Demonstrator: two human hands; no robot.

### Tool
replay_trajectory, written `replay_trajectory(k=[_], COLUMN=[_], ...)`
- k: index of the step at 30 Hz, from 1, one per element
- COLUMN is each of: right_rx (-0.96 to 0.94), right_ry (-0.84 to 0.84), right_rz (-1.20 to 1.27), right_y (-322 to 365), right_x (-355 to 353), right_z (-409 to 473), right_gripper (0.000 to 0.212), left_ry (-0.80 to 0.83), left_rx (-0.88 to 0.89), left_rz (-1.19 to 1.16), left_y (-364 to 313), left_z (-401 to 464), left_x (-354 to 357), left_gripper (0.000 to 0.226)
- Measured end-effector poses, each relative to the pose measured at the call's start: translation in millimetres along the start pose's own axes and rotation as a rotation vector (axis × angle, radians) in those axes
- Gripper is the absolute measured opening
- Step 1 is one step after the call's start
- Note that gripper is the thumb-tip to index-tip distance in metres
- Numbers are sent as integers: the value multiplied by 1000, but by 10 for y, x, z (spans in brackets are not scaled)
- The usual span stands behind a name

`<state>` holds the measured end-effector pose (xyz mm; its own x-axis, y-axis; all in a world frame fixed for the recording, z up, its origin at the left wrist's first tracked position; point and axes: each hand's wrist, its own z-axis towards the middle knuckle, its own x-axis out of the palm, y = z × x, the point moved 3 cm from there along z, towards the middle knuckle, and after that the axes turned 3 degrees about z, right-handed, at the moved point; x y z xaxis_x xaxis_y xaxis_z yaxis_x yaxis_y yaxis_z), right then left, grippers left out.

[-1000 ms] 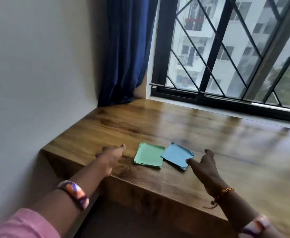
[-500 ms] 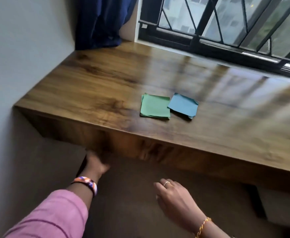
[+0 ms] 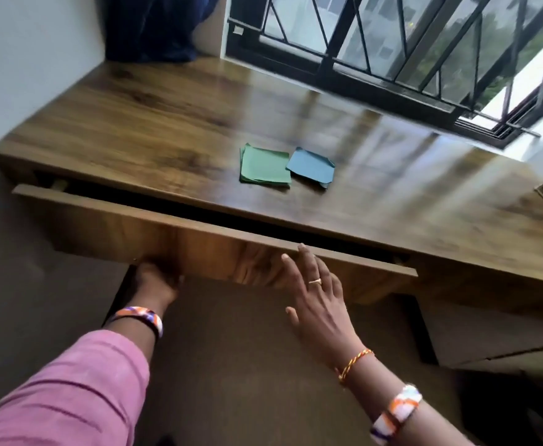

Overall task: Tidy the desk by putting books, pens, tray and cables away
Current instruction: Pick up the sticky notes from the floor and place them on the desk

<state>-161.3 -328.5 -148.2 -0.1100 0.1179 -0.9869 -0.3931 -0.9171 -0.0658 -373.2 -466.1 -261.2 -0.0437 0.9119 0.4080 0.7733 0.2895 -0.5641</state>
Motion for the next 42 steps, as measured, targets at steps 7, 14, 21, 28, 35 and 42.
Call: replay_trajectory(k=[7,14,21,28,35,42], right_rx=[82,91,108,22,8,-6], right_ry=[227,301,393,589,716,757], right_rz=[124,201,346,415,403,382], right_y=[24,404,643,782,870,885], right_x=[-110,-480,-720,-901,-932,-934], right_z=[-334,-1178,-1931,-2370,-2618,-2587], right_gripper=[71,58,43,42,43,44], left_ry=[-418,-143,223,449,607,610], left_rx=[165,1221,995,676,438,443], left_rz=[521,1551,2024,2277,2387,2435], left_y=[196,524,566,709,831,880], left_z=[-974,-2378,-3041,-3333,-3465,-3570], left_x=[-602,-686,-699,-823,-963,-925], left_gripper=[47,65,19,15,16,18])
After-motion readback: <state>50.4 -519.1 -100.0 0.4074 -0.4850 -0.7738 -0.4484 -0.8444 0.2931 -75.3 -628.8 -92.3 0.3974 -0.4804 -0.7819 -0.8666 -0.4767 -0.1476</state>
